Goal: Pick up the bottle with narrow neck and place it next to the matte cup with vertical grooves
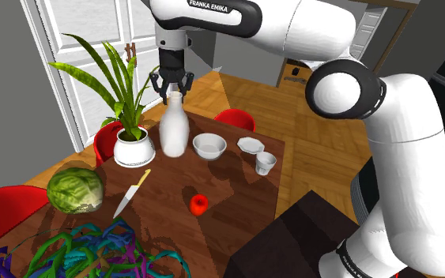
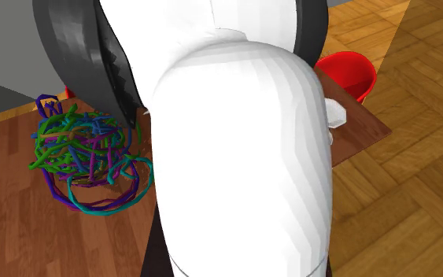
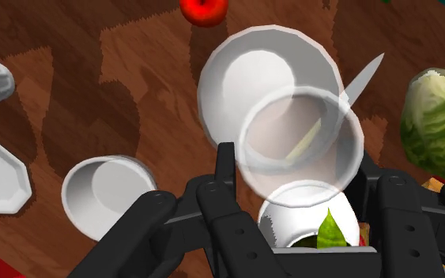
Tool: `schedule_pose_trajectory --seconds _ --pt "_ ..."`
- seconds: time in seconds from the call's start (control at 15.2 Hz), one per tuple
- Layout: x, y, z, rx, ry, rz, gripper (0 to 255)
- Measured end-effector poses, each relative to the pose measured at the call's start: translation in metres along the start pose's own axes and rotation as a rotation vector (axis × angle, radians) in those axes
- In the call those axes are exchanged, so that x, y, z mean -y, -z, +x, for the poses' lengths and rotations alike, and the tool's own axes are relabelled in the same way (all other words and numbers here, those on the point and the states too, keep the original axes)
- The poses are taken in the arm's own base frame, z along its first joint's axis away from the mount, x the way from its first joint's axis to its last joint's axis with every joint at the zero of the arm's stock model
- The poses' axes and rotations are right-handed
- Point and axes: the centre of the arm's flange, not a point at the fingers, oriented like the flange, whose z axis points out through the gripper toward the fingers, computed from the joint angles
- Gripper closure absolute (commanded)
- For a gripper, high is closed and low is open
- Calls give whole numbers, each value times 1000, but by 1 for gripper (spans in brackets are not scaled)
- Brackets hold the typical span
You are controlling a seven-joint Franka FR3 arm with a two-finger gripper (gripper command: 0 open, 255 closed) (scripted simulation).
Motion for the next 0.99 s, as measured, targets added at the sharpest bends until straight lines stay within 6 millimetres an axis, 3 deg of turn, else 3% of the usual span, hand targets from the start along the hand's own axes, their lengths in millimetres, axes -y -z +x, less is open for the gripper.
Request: schedule_pose_trajectory --seconds 0.26,0.99 --pt "-39 3 -7 1 0 0 255" --pt "-179 -3 -47 0 -1 0 255"
